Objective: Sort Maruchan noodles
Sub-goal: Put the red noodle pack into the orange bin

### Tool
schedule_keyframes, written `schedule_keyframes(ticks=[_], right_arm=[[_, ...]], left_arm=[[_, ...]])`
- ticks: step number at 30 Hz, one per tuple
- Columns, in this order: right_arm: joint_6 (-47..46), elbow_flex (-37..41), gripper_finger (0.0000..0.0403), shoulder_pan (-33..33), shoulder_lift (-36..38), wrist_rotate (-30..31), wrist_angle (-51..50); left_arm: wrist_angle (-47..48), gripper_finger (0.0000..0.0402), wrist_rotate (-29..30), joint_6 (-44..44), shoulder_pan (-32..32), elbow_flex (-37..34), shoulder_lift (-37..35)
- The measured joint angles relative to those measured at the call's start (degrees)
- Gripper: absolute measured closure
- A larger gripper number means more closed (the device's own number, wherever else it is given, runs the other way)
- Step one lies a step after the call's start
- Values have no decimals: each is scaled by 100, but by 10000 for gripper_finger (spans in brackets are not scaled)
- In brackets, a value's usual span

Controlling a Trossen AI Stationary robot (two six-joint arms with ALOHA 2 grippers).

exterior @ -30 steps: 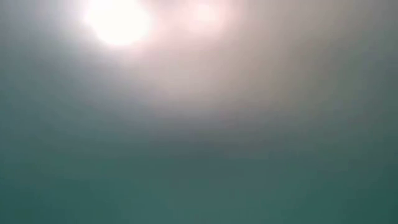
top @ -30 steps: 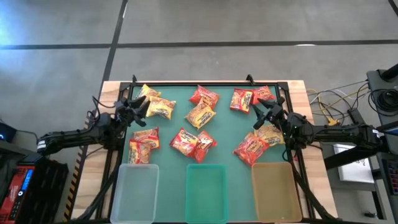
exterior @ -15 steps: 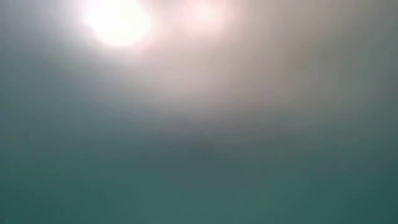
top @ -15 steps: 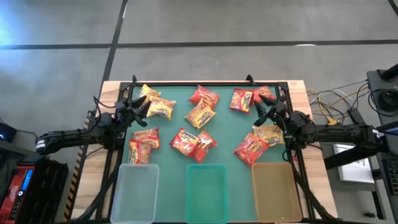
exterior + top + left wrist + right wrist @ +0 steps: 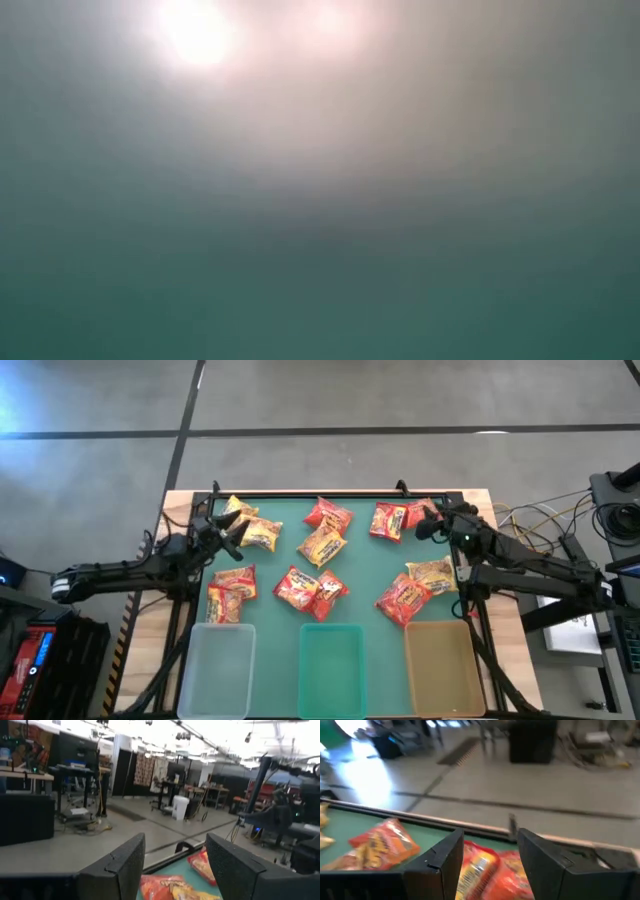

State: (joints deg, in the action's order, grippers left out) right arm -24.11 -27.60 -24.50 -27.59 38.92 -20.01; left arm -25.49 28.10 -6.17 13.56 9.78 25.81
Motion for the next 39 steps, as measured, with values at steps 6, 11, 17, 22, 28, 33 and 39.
schedule_keyframes(ticks=[6,11,17,22,28,33,39], right_arm=[[-338,-255,227,-478,-318,-891,-362],[-222,-356,227,-789,-797,-1393,-372],[95,-445,227,-1193,-1324,-2000,-377],[196,-482,227,-1589,-1571,-2455,-373],[207,-482,227,-1989,-1705,-3228,-373],[159,-482,227,-2006,-1892,-3384,-373],[195,-480,227,-2005,-2317,-3662,-368]], left_arm=[[8,208,1,-31,130,322,868],[4,208,0,-31,385,659,1639],[24,208,-2,-55,745,1012,2533],[196,208,-9,-77,893,1421,3268],[525,208,-12,-79,907,2021,4082],[602,208,-15,-79,907,2370,4711],[599,208,-160,-79,908,2725,5444]])
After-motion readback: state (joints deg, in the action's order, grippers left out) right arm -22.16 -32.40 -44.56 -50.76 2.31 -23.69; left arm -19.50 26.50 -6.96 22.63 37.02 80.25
